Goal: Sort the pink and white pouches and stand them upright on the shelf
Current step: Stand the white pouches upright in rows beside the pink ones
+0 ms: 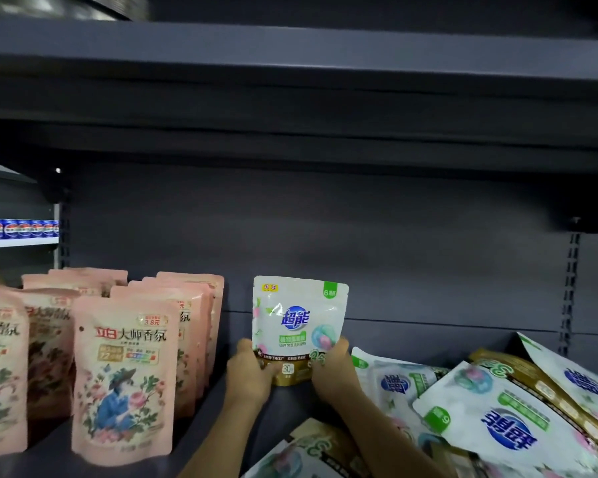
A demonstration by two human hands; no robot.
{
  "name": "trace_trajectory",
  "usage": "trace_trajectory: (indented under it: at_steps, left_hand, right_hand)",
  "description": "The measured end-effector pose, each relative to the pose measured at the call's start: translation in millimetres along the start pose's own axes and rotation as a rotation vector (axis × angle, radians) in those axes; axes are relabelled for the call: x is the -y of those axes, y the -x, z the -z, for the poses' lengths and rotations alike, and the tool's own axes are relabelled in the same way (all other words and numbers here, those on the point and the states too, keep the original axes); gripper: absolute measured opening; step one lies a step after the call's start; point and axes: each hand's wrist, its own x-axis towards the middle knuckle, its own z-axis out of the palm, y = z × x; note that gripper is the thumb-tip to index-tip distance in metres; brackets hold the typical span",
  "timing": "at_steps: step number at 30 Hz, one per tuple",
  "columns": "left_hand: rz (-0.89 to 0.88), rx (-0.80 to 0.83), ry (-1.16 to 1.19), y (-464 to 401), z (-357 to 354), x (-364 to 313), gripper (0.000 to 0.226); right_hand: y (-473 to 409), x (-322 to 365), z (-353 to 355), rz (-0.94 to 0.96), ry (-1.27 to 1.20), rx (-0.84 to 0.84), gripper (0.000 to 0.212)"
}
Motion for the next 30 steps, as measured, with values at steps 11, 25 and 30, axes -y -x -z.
trace_trajectory:
  at_steps: [11, 25, 30]
  left_hand:
    - [0.007, 0.026, -0.011, -2.4, -2.9, -1.2, 0.038]
    - [-0.062, 0.049, -0.135, 13.1, 14.7, -18.1, 0.055]
    - [0.085, 0.566, -0.447, 32.9, 44.4, -56.8, 0.056]
  right_hand:
    - [-0.1, 4.2, 17.5, 0.05, -0.153, -0.099, 0.037]
    - [20.2, 26.1, 54.4, 0.099, 0.046, 0.005, 0.033]
    - [42.6, 41.1, 81.1, 0.119, 0.225, 0.064, 0.043]
